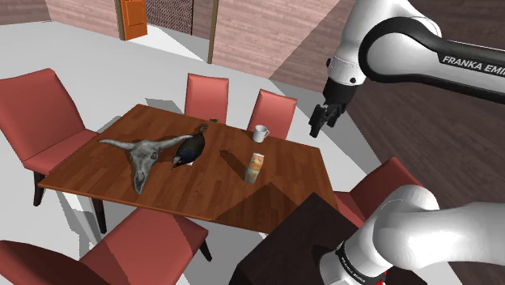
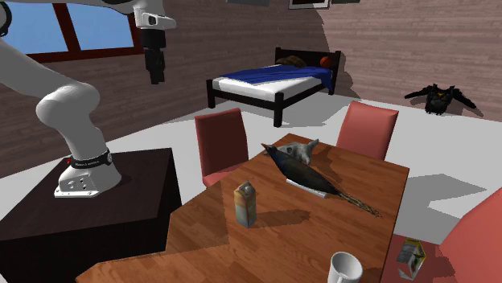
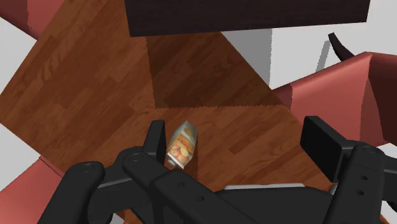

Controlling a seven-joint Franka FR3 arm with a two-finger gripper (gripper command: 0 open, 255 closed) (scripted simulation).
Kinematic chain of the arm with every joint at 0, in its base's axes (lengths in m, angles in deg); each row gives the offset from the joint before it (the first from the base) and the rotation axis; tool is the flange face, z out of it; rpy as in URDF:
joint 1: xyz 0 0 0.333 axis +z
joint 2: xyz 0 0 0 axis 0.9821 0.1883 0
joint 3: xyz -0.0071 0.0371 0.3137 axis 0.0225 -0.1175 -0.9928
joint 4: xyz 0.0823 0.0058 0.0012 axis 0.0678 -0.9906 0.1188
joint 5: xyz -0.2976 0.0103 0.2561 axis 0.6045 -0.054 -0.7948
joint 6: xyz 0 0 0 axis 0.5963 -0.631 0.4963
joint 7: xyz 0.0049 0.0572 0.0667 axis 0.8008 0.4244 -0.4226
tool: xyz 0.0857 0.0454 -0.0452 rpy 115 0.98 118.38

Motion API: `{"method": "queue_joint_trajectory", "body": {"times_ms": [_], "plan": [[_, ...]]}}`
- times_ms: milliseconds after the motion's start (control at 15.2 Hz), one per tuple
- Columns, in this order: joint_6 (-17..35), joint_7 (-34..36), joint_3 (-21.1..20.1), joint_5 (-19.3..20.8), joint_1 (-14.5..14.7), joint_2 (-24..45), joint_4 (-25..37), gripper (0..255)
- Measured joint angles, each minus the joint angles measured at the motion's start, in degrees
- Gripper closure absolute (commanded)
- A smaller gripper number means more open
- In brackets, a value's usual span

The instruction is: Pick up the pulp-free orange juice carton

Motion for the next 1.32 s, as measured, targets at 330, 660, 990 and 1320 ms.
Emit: {"method": "queue_joint_trajectory", "body": {"times_ms": [330,660,990,1320], "plan": [[7.72,2.42,0.50,0.22,-1.10,1.31,-4.65,0],[21.91,7.17,0.66,0.46,-2.76,5.63,-11.54,0],[37.10,11.87,0.90,1.41,-4.97,14.11,-15.10,0],[51.55,17.19,0.56,3.08,-7.59,24.35,-16.09,0]]}}
